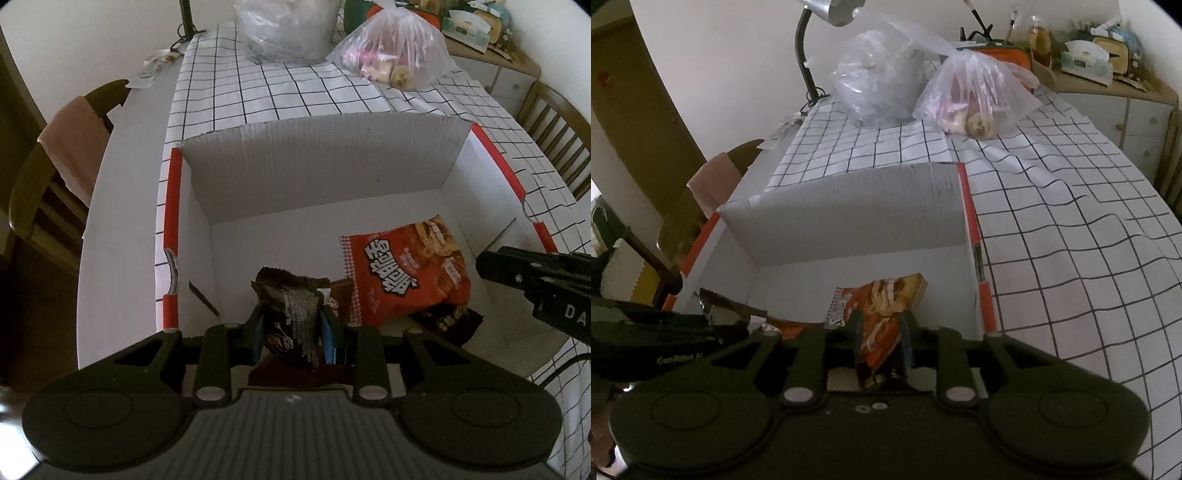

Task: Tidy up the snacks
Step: 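Open both tools to drop the bags into the box, withdraw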

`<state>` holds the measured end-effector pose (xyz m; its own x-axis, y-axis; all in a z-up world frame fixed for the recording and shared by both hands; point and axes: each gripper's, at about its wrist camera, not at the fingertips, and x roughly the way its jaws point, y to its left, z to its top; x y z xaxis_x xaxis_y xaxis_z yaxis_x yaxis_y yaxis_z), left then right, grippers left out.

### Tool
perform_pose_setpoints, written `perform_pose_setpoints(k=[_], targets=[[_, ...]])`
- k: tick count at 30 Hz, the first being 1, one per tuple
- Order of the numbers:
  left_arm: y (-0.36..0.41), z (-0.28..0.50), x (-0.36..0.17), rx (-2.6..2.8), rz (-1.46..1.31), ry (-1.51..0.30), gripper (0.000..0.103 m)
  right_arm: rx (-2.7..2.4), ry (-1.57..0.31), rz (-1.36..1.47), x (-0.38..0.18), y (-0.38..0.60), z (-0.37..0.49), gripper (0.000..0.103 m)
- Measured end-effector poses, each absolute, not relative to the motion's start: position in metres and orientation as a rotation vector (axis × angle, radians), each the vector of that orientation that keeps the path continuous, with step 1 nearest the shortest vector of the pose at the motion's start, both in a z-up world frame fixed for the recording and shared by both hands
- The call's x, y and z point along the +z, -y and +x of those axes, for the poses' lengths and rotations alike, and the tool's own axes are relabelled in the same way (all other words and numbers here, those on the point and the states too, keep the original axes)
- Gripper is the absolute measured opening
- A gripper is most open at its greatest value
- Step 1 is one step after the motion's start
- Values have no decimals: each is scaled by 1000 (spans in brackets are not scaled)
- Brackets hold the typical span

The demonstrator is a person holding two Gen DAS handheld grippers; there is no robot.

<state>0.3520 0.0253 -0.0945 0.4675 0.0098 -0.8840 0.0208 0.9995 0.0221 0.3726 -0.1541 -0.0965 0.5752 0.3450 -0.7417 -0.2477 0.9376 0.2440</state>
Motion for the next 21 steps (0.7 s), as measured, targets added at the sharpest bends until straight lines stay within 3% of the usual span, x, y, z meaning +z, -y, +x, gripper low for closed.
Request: perform_pose_setpoints(k=[7, 11, 21], targets=[[-31, 341, -83, -15, -6, -1060, 32, 363, -880, 111, -86, 157, 357, 29], [-32, 328, -71, -26, -29, -1025, 50, 363, -860, 114, -77, 158, 345, 32], [-35, 284, -38, -60, -44, -938, 55, 389, -806, 112, -51, 158, 302, 45]])
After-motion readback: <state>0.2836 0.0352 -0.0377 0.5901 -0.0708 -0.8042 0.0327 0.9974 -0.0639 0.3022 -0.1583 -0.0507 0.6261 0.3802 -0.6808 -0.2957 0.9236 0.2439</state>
